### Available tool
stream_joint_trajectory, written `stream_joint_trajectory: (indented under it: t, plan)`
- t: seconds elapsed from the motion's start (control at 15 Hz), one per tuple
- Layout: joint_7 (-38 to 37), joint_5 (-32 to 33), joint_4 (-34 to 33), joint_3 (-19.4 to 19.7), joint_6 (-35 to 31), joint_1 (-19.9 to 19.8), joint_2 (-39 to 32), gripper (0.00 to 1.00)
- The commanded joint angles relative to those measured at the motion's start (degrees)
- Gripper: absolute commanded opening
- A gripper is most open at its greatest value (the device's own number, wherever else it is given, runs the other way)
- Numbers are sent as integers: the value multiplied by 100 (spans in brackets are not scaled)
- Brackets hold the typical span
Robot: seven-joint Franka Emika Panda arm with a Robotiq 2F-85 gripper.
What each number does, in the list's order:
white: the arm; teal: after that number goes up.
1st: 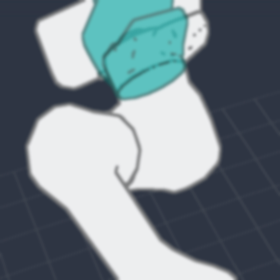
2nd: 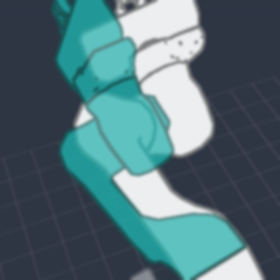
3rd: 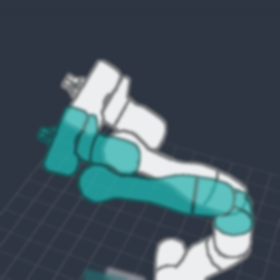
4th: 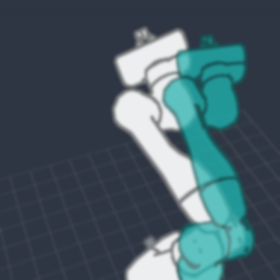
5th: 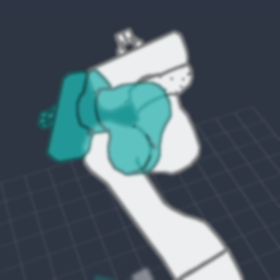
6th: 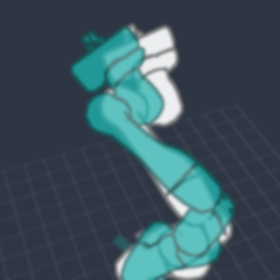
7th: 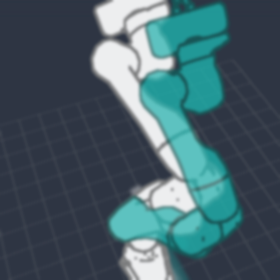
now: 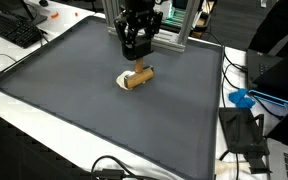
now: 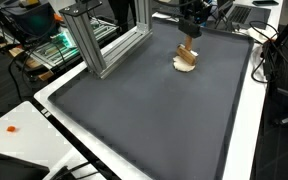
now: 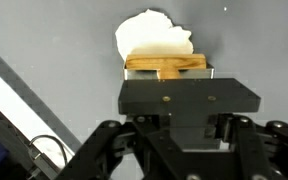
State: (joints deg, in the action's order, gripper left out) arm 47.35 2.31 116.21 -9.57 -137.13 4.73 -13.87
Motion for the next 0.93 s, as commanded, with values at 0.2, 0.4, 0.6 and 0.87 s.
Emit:
stream_joint_trajectory:
  t: [0.2, 0.4, 0.6, 0.87]
  plan:
    - [-450, -127, 83, -28, -252, 25, -279, 34]
    - [-635, -7, 54, 5, -121, 15, -255, 34]
    - [-697, 109, 54, 69, 108, -24, -149, 34]
    - [-742, 218, 14, 137, 404, -36, -90, 34]
